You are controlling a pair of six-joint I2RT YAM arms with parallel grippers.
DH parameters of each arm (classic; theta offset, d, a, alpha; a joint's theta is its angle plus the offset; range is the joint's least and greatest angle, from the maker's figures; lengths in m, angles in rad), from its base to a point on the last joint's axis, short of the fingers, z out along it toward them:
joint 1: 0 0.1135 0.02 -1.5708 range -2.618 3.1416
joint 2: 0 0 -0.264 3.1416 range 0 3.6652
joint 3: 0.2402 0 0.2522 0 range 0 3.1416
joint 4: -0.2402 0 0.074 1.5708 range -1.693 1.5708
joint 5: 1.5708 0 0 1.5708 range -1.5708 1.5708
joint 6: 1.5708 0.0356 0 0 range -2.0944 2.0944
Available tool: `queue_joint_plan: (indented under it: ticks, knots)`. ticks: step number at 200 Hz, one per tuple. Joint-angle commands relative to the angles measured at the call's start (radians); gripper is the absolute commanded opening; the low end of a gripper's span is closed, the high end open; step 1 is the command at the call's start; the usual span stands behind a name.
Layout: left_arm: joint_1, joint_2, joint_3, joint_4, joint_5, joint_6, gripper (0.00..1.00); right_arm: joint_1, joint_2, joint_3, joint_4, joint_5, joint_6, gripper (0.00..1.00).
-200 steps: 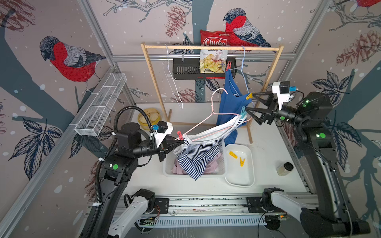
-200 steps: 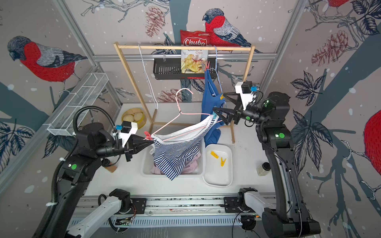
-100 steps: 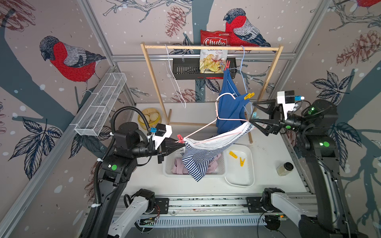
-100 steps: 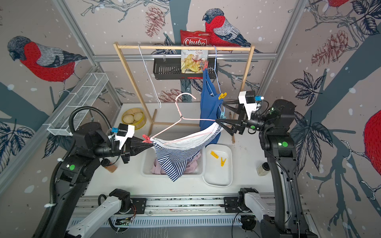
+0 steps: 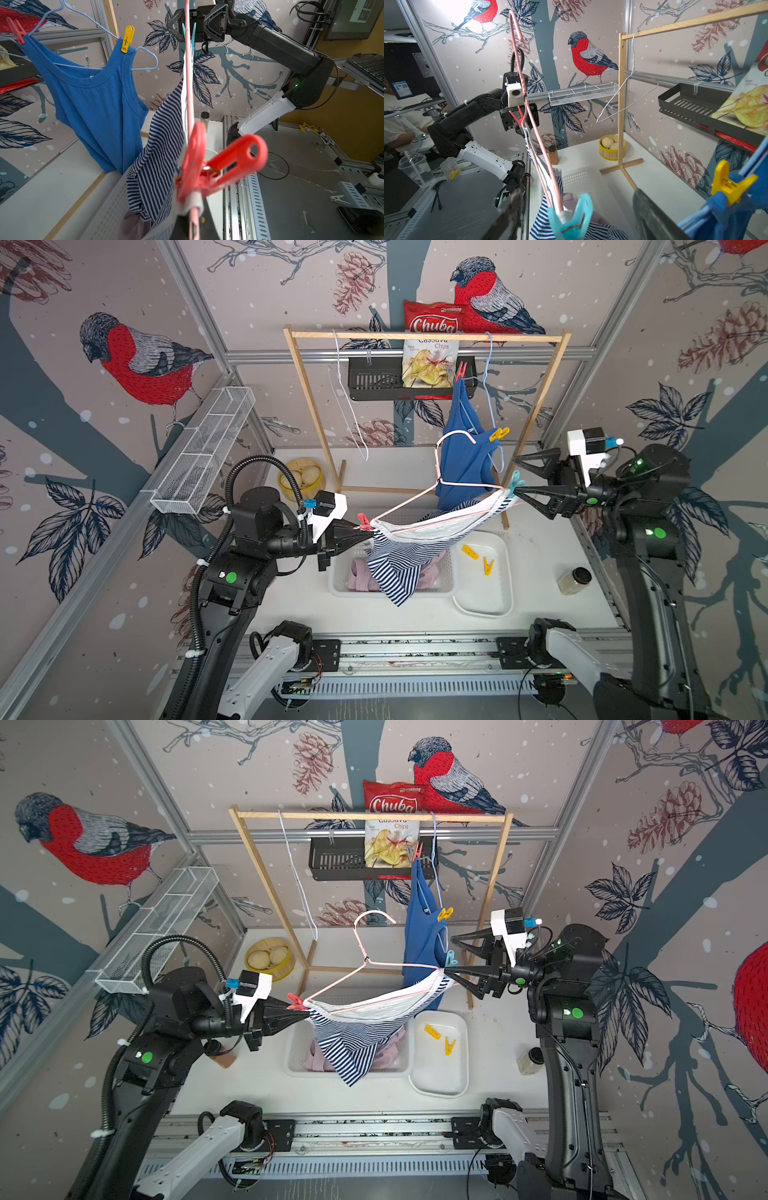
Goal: Remove the clothespins securing tank tops to the hanger
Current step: Remove the clothespin from the hanger.
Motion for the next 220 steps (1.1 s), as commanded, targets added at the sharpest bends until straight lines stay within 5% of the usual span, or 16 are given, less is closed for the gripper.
queue_joint_plan:
  ticks: [1, 113, 220]
  knots:
    - [0.0, -0.001, 0.002, 0.051, 0.037, 0.026, 0.0, 0.0, 0.006, 0.004, 0.044, -0.043, 0.017, 0.78]
    - [0.0, -0.003, 0.009, 0.057, 0.048, 0.02, 0.0, 0.022, 0.025, -0.005, 0.052, -0.043, 0.029, 0.7]
    - [0.001, -0.001, -0.003, 0.075, 0.045, -0.001, 0.0, 0.066, 0.033, -0.009, 0.051, -0.009, 0.027, 0.29]
